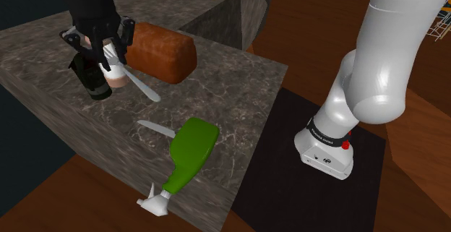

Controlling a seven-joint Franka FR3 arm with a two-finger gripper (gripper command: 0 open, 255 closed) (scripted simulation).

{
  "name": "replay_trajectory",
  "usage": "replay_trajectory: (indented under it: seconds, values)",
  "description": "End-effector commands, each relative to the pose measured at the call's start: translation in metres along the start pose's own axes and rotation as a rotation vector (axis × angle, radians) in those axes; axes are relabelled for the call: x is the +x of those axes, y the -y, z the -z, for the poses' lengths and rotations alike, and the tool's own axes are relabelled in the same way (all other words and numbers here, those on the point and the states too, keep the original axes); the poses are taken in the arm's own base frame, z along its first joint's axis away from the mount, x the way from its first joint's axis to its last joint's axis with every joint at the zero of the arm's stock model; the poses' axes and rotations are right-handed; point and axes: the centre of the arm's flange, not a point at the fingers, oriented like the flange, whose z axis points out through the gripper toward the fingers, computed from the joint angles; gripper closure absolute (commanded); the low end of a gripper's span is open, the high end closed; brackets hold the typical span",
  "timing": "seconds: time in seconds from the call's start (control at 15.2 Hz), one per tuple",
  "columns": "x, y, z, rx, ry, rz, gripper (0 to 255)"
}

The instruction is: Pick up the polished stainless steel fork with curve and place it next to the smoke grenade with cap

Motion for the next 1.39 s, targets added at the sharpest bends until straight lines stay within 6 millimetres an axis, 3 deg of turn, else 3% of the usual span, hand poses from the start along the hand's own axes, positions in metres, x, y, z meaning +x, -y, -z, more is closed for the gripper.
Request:
replay_trajectory:
  seconds: [0.0, 1.32]
  values:
    - [-0.001, 0.000, -0.010, 0.000, 0.000, 0.000, 255]
    - [-0.005, -0.002, -0.116, 0.000, 0.000, 0.000, 255]
